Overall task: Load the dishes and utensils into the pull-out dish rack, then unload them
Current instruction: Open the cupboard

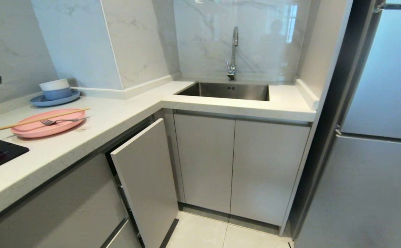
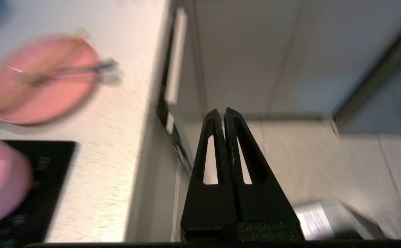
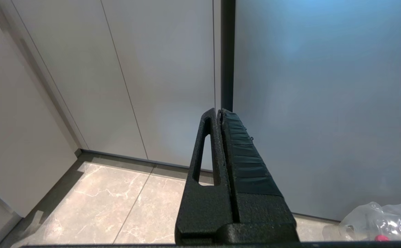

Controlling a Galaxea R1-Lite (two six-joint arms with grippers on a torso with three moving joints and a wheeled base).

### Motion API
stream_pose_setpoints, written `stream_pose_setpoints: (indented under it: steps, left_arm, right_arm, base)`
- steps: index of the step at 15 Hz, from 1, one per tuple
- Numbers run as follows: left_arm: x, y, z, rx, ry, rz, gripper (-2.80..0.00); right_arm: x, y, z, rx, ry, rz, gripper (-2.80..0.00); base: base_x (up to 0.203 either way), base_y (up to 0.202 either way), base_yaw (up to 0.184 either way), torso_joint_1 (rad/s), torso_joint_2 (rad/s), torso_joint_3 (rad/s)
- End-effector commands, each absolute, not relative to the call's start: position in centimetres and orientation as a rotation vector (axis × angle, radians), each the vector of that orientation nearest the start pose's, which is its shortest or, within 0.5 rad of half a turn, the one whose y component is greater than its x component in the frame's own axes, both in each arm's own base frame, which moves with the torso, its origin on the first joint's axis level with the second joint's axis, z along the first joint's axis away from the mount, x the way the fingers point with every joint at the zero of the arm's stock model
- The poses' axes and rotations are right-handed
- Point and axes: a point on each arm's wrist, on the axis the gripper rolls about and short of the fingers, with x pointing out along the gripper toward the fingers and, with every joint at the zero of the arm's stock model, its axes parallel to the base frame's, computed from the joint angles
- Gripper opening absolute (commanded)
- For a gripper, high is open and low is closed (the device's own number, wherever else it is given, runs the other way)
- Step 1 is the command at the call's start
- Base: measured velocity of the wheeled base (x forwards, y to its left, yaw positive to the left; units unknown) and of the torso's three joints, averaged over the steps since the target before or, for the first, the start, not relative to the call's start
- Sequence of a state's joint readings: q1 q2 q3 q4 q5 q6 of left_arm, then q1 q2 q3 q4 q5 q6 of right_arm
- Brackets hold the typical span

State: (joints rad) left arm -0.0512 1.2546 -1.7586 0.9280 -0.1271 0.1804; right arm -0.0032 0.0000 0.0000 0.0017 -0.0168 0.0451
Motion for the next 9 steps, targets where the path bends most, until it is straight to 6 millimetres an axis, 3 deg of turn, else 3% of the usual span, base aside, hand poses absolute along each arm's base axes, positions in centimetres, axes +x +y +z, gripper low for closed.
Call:
stream_pose_setpoints:
  steps: [1,6,9]
  left_arm:
    - [17.5,-1.7,37.6,0.158,0.597,-0.262,-2.8]
    - [25.7,-5.3,33.0,0.166,0.853,-0.288,-2.8]
    - [29.1,-7.2,30.0,0.224,0.951,-0.188,-2.8]
  right_arm:
    - [-2.3,0.0,7.5,0.044,0.003,-0.02,-2.8]
    - [-2.3,0.0,7.5,0.046,0.003,-0.02,-2.8]
    - [-2.3,0.0,7.5,0.046,0.003,-0.02,-2.8]
  base:
    - [0.0,0.0,0.0,0.0,0.0,0.0]
    - [0.0,0.0,0.0,0.0,0.0,0.0]
    - [0.0,0.0,0.0,0.0,0.0,0.0]
